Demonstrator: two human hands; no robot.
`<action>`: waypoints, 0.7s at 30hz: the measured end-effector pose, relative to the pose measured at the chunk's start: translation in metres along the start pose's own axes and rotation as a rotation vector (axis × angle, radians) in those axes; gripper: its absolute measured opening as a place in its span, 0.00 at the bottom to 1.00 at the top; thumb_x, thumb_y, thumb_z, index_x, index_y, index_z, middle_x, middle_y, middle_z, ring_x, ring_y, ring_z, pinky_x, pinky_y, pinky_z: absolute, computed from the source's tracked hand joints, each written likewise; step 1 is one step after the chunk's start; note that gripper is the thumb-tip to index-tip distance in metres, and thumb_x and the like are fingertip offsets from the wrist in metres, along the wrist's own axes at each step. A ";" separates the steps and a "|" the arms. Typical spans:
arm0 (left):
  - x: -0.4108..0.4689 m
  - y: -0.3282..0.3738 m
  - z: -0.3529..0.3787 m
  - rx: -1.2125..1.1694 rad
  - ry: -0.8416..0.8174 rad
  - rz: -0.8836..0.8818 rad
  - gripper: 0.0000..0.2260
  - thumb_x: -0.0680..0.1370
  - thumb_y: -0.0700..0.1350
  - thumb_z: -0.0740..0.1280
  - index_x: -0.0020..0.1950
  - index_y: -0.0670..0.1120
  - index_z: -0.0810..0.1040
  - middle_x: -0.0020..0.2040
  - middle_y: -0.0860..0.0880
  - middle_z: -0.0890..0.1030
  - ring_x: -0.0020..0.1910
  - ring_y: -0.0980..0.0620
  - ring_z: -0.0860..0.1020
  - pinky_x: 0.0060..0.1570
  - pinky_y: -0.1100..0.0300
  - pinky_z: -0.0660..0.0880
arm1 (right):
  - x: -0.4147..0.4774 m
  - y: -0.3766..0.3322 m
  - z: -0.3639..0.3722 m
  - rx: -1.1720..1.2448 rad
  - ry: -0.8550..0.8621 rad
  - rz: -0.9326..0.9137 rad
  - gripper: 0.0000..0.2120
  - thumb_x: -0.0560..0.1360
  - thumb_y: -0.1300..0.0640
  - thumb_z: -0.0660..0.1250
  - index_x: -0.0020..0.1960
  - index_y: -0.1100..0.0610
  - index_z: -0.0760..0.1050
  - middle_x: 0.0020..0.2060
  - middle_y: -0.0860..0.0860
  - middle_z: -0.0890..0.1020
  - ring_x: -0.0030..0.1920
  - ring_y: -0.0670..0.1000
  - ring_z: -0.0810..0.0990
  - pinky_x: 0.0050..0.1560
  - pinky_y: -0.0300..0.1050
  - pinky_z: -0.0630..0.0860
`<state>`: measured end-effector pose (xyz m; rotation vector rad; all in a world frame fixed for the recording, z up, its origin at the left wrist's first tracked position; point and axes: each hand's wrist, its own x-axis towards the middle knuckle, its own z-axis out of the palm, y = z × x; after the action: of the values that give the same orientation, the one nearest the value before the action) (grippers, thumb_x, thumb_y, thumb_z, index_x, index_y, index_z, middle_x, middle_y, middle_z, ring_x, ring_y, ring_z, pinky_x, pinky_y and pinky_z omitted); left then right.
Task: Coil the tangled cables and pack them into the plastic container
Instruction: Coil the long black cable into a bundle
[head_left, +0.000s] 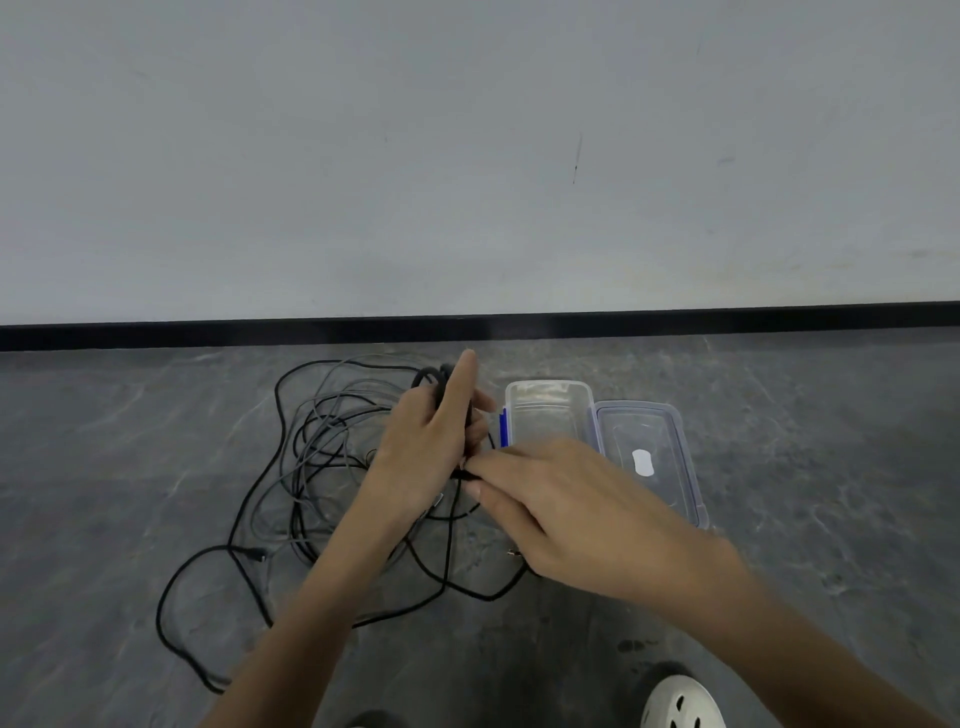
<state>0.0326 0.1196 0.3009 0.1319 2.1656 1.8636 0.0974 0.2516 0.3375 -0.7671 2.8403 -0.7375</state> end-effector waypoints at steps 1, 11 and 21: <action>0.000 -0.001 0.000 0.042 -0.018 0.019 0.22 0.81 0.57 0.56 0.39 0.44 0.79 0.25 0.54 0.74 0.26 0.60 0.72 0.29 0.72 0.69 | 0.000 0.001 -0.001 0.017 0.034 -0.012 0.13 0.82 0.53 0.57 0.47 0.58 0.76 0.32 0.47 0.73 0.32 0.46 0.70 0.35 0.44 0.69; -0.009 0.003 -0.006 0.161 -0.460 -0.025 0.35 0.74 0.72 0.43 0.33 0.44 0.72 0.27 0.50 0.76 0.32 0.56 0.75 0.48 0.55 0.70 | 0.002 0.013 -0.007 0.641 0.207 0.193 0.11 0.75 0.54 0.70 0.40 0.60 0.79 0.32 0.49 0.85 0.32 0.41 0.83 0.40 0.38 0.79; -0.018 0.008 0.004 -0.117 -0.847 -0.105 0.31 0.68 0.78 0.50 0.47 0.57 0.78 0.30 0.57 0.70 0.26 0.57 0.68 0.34 0.65 0.70 | -0.006 0.041 -0.029 0.919 0.091 0.166 0.09 0.72 0.63 0.71 0.47 0.66 0.74 0.36 0.55 0.82 0.32 0.57 0.79 0.37 0.56 0.78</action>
<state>0.0502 0.1202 0.3107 0.6372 1.4439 1.4763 0.0776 0.2973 0.3432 -0.3344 2.1659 -1.8425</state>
